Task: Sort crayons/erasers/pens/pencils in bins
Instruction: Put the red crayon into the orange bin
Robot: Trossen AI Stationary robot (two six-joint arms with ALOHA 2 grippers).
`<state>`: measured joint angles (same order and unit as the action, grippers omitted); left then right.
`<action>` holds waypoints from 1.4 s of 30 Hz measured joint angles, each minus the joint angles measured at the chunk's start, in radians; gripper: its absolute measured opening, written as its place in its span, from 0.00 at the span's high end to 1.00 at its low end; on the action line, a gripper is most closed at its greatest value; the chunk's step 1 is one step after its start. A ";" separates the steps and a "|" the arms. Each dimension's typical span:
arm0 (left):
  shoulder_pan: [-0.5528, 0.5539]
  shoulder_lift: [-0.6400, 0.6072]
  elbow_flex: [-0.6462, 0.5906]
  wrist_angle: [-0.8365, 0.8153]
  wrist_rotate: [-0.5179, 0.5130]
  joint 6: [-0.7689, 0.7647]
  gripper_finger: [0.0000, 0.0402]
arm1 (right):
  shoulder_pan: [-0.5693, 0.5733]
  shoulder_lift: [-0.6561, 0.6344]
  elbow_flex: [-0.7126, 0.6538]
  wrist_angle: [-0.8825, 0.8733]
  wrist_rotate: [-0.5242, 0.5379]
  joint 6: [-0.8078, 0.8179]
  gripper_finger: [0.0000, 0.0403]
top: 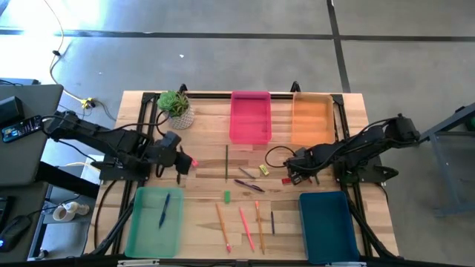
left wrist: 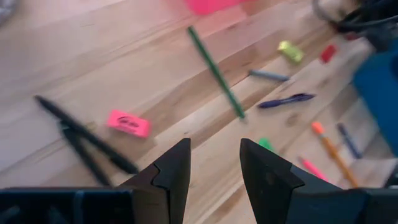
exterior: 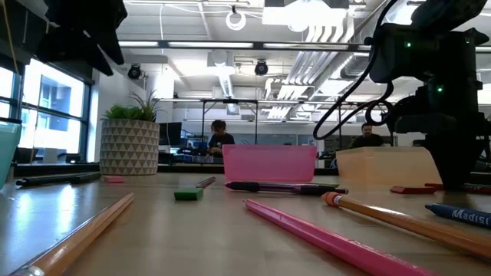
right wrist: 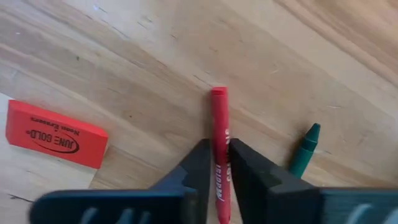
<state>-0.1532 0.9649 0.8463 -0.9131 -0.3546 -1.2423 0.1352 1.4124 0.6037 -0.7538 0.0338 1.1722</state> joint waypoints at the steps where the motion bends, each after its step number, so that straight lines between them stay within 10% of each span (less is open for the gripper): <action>1: 0.010 0.000 0.000 -0.018 0.010 0.006 0.69 | 0.000 0.000 0.000 0.002 0.000 0.002 0.93; 25: 0.168 0.002 0.000 -0.124 0.145 0.217 0.69 | -0.045 0.002 0.204 -0.039 0.140 -0.028 1.00; 42: 0.168 0.002 0.000 -0.122 0.137 0.180 0.69 | -0.359 -0.174 0.285 -0.068 0.386 -0.276 1.00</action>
<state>0.0147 0.9665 0.8467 -1.0355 -0.2180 -1.0621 -0.2240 1.2382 0.8883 -0.8219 0.4196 0.8965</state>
